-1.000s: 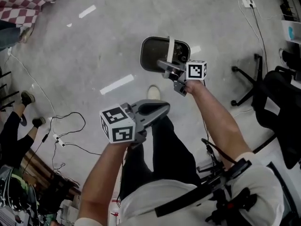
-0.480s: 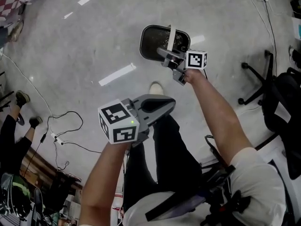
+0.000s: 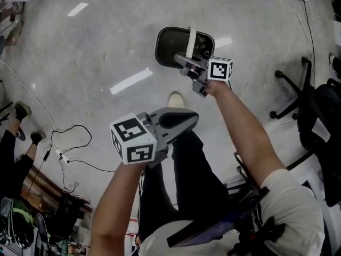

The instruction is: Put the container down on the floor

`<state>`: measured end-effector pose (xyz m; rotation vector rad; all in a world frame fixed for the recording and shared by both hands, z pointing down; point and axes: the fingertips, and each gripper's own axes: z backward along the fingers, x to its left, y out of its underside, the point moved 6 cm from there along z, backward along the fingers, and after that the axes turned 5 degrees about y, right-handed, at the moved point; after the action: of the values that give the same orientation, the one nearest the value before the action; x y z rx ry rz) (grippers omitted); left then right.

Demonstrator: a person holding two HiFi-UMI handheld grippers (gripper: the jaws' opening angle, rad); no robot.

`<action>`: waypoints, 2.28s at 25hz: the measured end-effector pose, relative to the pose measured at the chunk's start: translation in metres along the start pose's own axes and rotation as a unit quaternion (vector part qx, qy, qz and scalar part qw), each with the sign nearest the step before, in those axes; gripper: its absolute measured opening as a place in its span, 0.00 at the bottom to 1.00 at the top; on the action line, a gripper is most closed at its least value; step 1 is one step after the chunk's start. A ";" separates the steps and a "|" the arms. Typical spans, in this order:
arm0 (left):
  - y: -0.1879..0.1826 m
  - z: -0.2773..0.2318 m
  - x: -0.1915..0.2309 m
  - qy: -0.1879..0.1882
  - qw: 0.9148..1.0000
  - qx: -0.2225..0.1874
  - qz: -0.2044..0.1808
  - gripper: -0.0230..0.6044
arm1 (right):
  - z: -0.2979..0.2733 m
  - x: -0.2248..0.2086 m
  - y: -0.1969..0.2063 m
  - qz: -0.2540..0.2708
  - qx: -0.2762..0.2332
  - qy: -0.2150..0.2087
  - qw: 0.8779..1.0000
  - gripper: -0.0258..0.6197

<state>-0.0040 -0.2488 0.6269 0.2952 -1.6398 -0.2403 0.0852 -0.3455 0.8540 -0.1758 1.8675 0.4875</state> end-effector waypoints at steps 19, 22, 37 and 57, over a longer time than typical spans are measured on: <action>0.011 -0.005 -0.006 0.004 1.000 0.003 0.000 0.05 | 0.018 -0.011 0.003 -0.015 0.006 0.004 1.000 0.31; 0.012 -0.007 -0.007 0.004 1.000 0.004 0.000 0.05 | 0.022 -0.010 0.004 -0.015 0.009 0.000 1.000 0.33; 0.020 -0.013 -0.022 0.010 1.000 0.014 0.001 0.05 | 0.048 0.001 0.010 -0.023 0.005 0.041 0.999 0.39; 0.071 0.039 -0.185 0.056 0.997 0.032 -0.041 0.05 | 0.173 0.186 0.085 0.023 -0.022 0.129 0.991 0.07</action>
<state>-0.0314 -0.1212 0.4726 0.4192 -1.5279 -0.2298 0.1405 -0.1757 0.6544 -0.2344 2.1191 0.5588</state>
